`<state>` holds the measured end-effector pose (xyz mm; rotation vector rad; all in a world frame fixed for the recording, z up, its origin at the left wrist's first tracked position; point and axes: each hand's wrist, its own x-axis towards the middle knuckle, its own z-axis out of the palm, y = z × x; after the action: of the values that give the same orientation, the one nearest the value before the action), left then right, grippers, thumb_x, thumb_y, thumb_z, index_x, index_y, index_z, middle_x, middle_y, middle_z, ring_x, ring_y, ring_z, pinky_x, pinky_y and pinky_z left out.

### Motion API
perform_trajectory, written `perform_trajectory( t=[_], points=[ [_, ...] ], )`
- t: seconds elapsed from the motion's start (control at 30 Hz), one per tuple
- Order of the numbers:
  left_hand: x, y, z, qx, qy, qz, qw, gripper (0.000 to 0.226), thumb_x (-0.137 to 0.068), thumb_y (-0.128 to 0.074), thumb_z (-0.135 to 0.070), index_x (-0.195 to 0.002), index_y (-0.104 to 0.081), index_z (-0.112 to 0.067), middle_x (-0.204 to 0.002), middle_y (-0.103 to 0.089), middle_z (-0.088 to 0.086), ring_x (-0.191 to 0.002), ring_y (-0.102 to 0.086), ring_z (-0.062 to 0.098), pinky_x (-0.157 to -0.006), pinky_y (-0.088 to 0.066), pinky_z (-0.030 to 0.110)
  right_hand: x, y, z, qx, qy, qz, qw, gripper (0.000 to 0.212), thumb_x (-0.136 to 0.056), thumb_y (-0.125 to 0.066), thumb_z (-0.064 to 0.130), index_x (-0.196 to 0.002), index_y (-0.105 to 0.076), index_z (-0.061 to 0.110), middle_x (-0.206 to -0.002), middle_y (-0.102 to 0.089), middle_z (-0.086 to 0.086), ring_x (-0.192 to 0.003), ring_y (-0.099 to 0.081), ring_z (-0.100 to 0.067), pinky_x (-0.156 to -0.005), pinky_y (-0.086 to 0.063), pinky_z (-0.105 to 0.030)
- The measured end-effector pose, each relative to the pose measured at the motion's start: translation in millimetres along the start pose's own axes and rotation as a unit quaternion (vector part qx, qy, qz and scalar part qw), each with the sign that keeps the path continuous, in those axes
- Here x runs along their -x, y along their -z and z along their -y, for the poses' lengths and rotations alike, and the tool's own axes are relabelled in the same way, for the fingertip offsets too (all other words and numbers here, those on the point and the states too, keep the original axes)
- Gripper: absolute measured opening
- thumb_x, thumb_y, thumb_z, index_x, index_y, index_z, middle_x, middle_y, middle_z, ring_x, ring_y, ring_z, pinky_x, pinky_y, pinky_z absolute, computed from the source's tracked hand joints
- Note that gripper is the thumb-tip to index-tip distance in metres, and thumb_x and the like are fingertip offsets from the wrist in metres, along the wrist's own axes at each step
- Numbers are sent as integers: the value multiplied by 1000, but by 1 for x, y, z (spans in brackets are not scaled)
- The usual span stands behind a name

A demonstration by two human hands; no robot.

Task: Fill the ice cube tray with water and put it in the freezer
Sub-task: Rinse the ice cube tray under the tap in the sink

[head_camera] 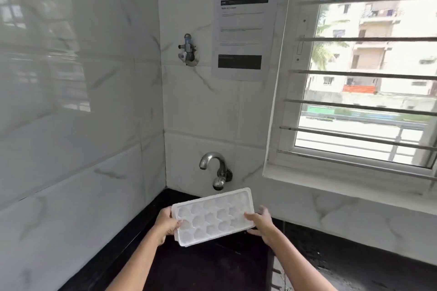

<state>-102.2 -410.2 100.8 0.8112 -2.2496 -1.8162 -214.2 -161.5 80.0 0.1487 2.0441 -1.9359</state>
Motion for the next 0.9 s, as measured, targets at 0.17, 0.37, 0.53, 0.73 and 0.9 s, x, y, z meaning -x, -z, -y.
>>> perform_trajectory(
  t=[0.17,0.37,0.53,0.73,0.9],
  points=[
    [2,3,-5,-114,-163,-49,979,49,-72,-47,23,-97,-67,-14,-89,-67,1,-98,-63,23,-76,-43,20,9,-6,0,222,52,-12,974,15,-73,-65,4,-72,-56,15,-85,-64,-10,-70,-60,-18,-62,-54,-33],
    [5,6,-31,-112,-263,-149,947,46,-75,-50,24,-106,-67,-6,-99,-68,2,-91,-61,15,-68,-47,13,32,-13,49,170,266,-143,938,8,-78,-66,1,-85,-68,3,-72,-62,-6,-73,-56,-15,-52,-34,-15],
    [13,2,23,-215,-229,-122,942,40,-79,-58,7,-107,-72,-17,-103,-74,1,-99,-68,18,-83,-49,24,22,-3,2,374,185,-73,906,25,-73,-71,9,-98,-69,6,-99,-70,-15,-96,-65,-25,-67,-40,-20],
    [33,-11,9,-498,-258,-65,825,13,-88,-55,-19,-93,-66,-17,-96,-73,-1,-99,-65,19,-63,-36,25,27,-27,-22,377,85,139,912,104,-63,-83,16,-145,-19,14,-139,-42,-19,-128,-43,-23,-101,-37,-26],
    [41,-55,-45,-590,-343,-21,731,24,-93,-52,-13,-116,-59,-15,-113,-64,6,-111,-60,23,-83,-48,34,43,-72,2,407,239,99,876,51,-69,-74,27,-117,-59,19,-101,-68,-3,-95,-62,-19,-73,-44,-25]
  ],
)
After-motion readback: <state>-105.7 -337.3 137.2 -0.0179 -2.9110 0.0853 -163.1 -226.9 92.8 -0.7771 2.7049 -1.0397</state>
